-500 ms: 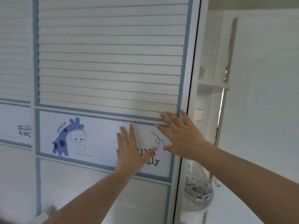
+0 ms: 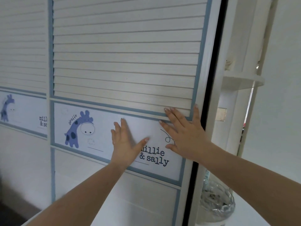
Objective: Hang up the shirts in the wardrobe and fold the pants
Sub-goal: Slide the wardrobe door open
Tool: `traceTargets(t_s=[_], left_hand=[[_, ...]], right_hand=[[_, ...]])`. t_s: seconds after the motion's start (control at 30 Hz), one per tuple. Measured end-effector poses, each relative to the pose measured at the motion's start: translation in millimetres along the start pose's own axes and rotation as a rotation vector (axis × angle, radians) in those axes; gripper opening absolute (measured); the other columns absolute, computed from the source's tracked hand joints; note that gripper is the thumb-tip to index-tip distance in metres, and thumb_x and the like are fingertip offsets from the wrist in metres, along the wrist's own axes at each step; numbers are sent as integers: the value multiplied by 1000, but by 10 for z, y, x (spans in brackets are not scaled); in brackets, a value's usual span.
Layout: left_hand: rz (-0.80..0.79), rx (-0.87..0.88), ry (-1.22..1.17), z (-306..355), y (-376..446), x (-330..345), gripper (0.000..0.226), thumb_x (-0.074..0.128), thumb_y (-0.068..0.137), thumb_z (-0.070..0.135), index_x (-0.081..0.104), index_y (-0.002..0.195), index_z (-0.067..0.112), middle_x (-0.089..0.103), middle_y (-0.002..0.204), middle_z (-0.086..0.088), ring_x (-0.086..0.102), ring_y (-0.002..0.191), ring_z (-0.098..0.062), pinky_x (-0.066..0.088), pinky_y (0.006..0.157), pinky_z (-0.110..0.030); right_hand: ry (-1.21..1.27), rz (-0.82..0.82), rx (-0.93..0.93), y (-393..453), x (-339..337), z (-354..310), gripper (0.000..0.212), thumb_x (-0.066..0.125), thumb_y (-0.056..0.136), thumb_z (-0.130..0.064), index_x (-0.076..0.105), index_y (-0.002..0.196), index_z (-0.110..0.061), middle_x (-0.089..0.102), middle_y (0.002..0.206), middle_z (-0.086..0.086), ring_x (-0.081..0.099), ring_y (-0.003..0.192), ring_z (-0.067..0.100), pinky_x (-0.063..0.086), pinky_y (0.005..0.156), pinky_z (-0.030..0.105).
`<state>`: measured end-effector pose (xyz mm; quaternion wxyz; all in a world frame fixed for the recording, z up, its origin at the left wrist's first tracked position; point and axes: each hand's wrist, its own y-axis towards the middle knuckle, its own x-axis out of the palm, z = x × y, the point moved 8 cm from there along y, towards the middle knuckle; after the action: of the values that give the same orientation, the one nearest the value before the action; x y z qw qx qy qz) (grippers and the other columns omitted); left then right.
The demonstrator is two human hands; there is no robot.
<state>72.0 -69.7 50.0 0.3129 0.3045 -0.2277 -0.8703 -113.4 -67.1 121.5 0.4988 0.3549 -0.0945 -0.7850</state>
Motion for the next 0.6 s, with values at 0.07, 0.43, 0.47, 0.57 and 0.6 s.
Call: traceTargets(t_s=[0.07,0.43,0.47,0.57,0.6], left_hand=[[3,-14,-3,-17,22,-31,123,49,61,80,-15,150,25,-16,160,-6,-15,146,-30,-4,116,-45],[-13,17,-35,-157,67,-168,119,54,65,74,-16,149,29,-14,160,-5,-16,146,-24,-3,116,-40],[-17,38,-34,-148,61,-175,118,53,65,74,-16,149,29,-14,160,-5,-16,146,-23,-4,115,-39],[-50,131,-28,-56,13,-141,109,53,65,71,-22,139,42,-18,159,2,-19,145,-16,-5,114,-33],[-61,168,-15,-25,0,-119,105,52,65,71,-24,133,48,-21,157,7,-20,144,-13,-4,115,-34]], right_hand=[[2,0,-4,48,-9,-27,81,28,89,-67,0,151,-25,-17,157,14,-15,145,30,-25,92,75],[5,90,-24,483,-128,-398,74,37,93,-54,7,151,-22,-5,159,16,-7,146,31,-23,95,74],[4,102,-20,531,-139,-436,73,38,93,-54,7,151,-22,-4,159,16,-6,146,31,-22,96,74],[3,122,-25,681,-159,-569,77,42,92,-54,3,151,-22,-5,159,16,-7,146,32,-20,97,75],[5,124,-24,736,-168,-615,80,45,91,-55,4,151,-22,-4,159,16,-6,146,32,-19,97,75]])
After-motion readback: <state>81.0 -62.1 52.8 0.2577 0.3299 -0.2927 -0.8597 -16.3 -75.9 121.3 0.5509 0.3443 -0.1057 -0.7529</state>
